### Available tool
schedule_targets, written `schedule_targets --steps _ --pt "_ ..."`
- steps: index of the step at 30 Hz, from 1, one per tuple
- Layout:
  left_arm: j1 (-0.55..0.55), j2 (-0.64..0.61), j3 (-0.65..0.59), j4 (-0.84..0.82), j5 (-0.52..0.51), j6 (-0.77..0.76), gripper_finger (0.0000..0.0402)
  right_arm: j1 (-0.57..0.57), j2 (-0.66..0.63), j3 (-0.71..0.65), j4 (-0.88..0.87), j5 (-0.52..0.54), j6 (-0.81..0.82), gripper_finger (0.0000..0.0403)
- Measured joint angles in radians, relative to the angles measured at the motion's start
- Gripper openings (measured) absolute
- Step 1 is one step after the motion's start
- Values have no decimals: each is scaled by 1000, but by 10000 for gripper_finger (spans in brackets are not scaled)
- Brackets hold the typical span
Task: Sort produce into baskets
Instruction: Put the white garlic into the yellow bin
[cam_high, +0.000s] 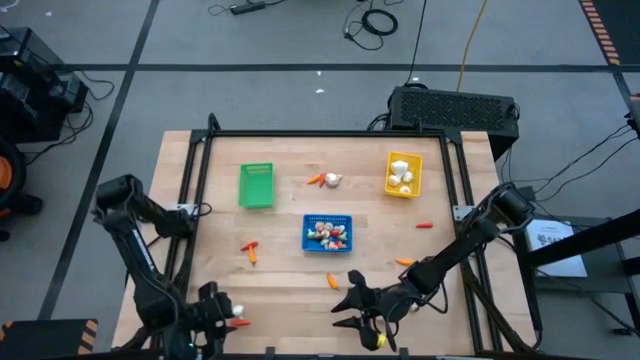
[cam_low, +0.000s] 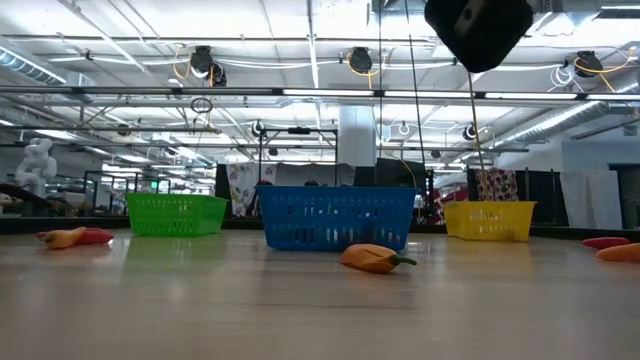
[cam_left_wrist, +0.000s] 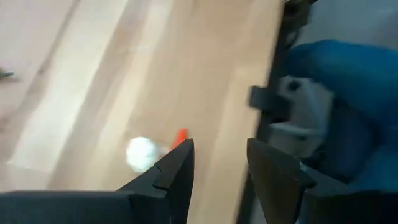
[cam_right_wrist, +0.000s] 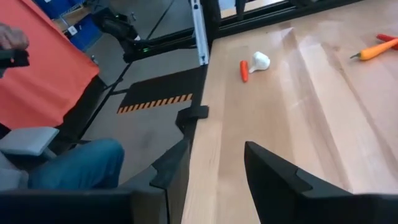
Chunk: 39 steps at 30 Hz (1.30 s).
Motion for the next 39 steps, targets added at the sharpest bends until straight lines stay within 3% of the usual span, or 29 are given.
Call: schedule_targets --steps 12,39 --pt "1 124 0 -50 17 54 155 -12 0 0 -1 0 -4 144" --pt "1 245 -30 -90 19 12 155 -10 0 0 -2 1 0 144"
